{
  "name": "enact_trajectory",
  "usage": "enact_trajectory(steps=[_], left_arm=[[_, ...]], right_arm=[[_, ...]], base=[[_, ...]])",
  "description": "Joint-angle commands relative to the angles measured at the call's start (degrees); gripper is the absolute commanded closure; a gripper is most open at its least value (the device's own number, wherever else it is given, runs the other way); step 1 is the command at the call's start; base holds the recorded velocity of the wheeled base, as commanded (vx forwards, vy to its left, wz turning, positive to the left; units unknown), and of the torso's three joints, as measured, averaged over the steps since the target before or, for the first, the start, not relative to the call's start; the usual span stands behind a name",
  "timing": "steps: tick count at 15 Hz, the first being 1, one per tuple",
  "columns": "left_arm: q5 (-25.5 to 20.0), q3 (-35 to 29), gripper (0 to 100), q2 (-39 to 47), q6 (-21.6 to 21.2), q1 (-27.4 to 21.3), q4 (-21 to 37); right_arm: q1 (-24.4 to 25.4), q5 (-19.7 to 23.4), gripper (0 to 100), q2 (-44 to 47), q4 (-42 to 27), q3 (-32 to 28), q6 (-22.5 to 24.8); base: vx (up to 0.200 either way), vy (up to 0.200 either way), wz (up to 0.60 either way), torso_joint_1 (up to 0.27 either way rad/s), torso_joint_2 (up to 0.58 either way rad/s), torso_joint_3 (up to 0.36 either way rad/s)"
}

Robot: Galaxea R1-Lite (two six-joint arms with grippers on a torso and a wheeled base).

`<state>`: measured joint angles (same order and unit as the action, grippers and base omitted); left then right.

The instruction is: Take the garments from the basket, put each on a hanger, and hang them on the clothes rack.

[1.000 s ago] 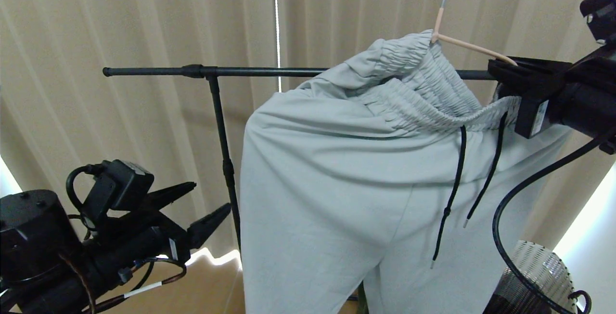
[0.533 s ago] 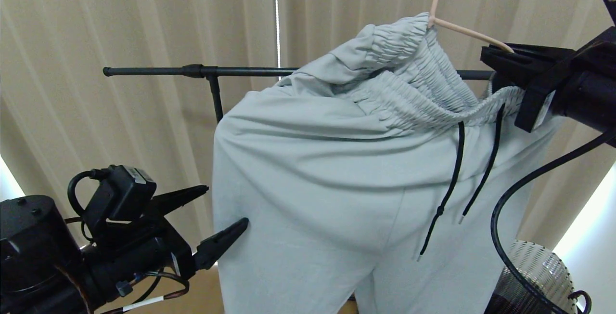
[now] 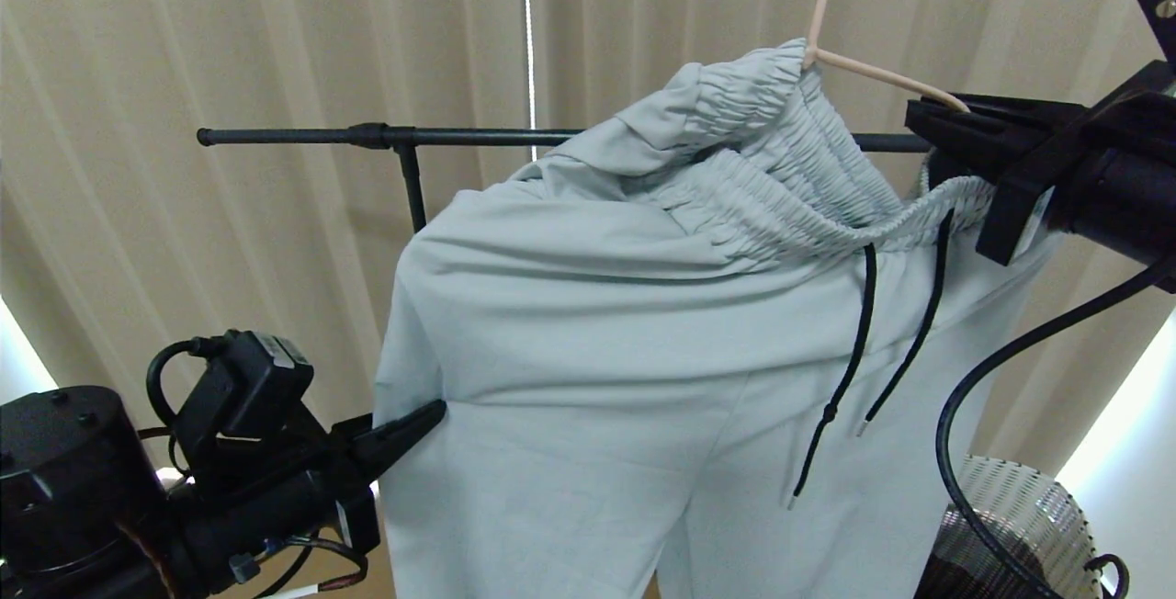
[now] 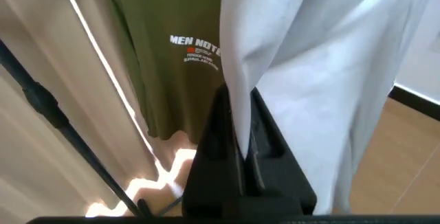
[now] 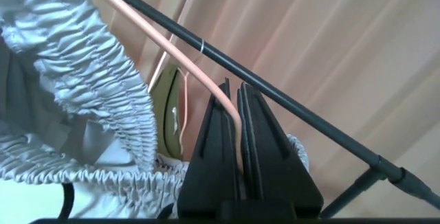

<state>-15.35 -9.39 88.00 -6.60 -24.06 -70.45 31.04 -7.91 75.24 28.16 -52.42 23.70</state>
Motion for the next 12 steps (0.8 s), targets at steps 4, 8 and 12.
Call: enact_trajectory(steps=[4,8,12], left_arm=[[0.14,3.76,100,4.63,-12.21,7.45,-0.04],[0.14,4.38,100,4.54,-13.44,9.21,-0.04],[0.32,4.38,100,4.72,-15.20,11.32,-0.04]], right_arm=[[-3.44,-2.02,100,0.17,0.14,-0.05,0.03],[-9.33,-1.93,100,-0.01,0.58,-0.14,-0.06],[-10.30,-1.93,100,-0.09,0.49,-0.05,-0.06]], base=[[0.000,0.000,0.00,0.000,0.00,0.000],[0.000,0.000,0.00,0.000,0.00,0.000],[0.000,0.000,0.00,0.000,0.00,0.000]])
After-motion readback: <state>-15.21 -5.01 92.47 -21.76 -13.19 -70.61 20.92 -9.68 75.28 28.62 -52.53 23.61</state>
